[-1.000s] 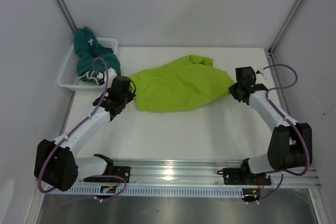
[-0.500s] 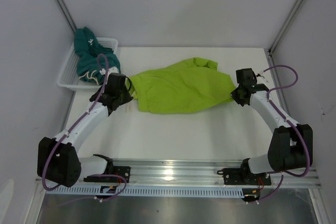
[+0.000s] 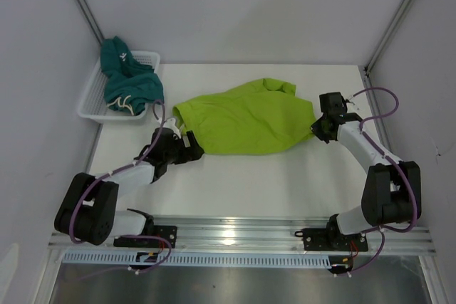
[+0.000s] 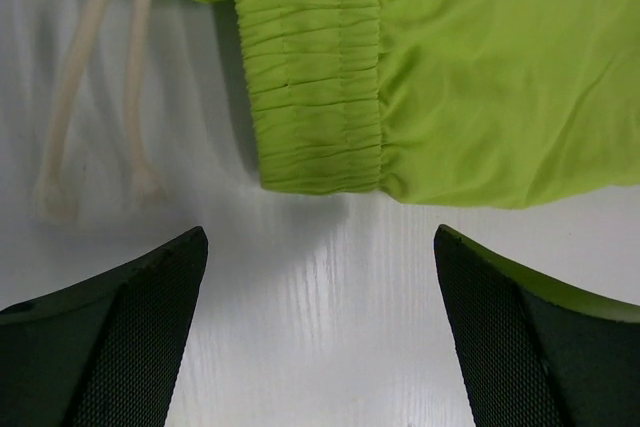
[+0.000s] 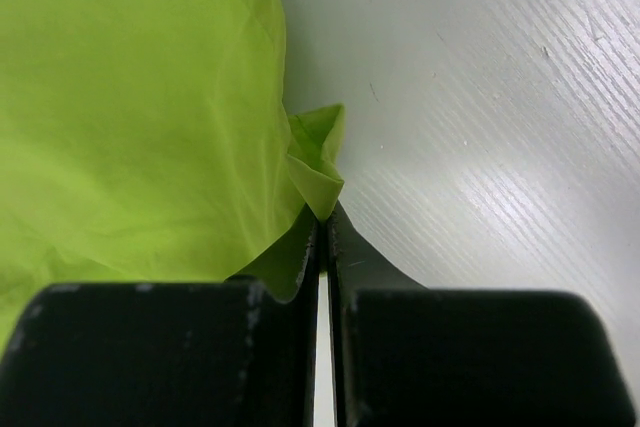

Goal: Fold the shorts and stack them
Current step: Flatten the shorts out

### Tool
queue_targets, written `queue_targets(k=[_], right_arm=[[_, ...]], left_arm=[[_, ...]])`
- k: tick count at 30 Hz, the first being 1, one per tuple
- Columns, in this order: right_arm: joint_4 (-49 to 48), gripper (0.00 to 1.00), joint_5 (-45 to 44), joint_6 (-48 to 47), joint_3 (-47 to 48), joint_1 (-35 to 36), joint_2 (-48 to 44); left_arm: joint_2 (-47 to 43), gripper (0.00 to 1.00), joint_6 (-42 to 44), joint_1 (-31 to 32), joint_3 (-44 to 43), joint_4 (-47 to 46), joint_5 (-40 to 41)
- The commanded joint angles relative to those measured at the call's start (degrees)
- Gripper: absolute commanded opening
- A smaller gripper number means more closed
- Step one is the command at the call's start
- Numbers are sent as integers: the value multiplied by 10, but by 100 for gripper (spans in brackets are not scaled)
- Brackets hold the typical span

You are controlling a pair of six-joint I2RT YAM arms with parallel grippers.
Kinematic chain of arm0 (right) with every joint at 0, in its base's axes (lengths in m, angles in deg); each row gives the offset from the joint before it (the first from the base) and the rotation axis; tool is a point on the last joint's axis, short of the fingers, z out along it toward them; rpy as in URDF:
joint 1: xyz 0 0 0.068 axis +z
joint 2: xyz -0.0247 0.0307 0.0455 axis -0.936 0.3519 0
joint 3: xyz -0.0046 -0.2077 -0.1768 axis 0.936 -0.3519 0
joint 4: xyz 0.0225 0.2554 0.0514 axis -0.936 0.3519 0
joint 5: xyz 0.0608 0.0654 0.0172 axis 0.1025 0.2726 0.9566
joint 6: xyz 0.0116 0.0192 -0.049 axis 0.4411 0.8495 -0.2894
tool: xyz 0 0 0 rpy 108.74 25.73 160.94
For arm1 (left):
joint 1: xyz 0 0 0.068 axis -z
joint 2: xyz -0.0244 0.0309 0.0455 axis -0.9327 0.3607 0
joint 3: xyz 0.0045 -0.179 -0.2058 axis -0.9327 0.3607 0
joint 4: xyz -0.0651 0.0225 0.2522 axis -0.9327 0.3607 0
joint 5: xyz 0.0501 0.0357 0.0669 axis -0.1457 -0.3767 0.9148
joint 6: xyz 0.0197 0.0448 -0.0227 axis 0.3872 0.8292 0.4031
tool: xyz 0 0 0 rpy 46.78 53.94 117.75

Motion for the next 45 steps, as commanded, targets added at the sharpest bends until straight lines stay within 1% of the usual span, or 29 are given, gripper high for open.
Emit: queue_targets(k=[1, 4, 10, 14, 18, 22, 23, 25, 26, 27, 29, 30, 31, 32, 35, 36, 40, 43, 45], right_arm=[[-24, 0, 7, -13, 22, -3, -1], [-26, 0, 11, -16, 21, -5, -2], [-36, 0, 26, -22, 20, -7, -4], [-41, 0, 35, -25, 21, -9, -1], [-46, 0, 41, -27, 22, -12, -2], [-49, 0, 48, -28, 22, -15, -2], [-49, 0, 49, -30, 21, -16, -2], [-51, 0, 55, -29, 22, -19, -1], [-50, 0, 56, -31, 21, -19, -2], [-51, 0, 56, -31, 21, -21, -2], [-50, 0, 56, -33, 20, -23, -3], [-50, 0, 56, -34, 20, -23, -4], [-50, 0, 57, -34, 19, -24, -4], [-51, 0, 57, -35, 19, -25, -4], [-49, 0, 61, -34, 19, -28, -4], [-46, 0, 61, -33, 19, -28, -4], [-19, 0, 67, -26, 29, -29, -11], [2, 0, 70, -26, 34, -29, -29], [7, 0, 68, -27, 33, -30, -41]], left_arm=[[16, 95, 18, -2, 24, -144, -39], [34, 94, 12, -1, 27, -179, -29], [46, 93, 16, -1, 13, -191, -20], [66, 92, 17, -1, -3, -172, -8], [72, 91, 12, -1, -9, -176, -10], [86, 90, -1, -1, 5, -224, -40], [90, 89, -7, -1, 13, -256, -50], [107, 84, -11, -1, 26, -280, -58], [113, 80, -14, -1, 28, -308, -68], [121, 67, -15, -1, 30, -318, -71], [124, 53, -18, -1, 44, -338, -76], [122, 41, -19, -1, 46, -355, -76], [115, 35, -21, -1, 52, -360, -75], [111, 22, -21, -1, 55, -362, -74], [91, 9, -19, -1, 50, -338, -75], [85, 0, -19, -1, 39, -327, -78], [53, 0, -30, -1, 6, -229, -103], [10, 0, -41, -1, -8, -187, -121], [-20, 0, -46, -1, -24, -131, -122]])
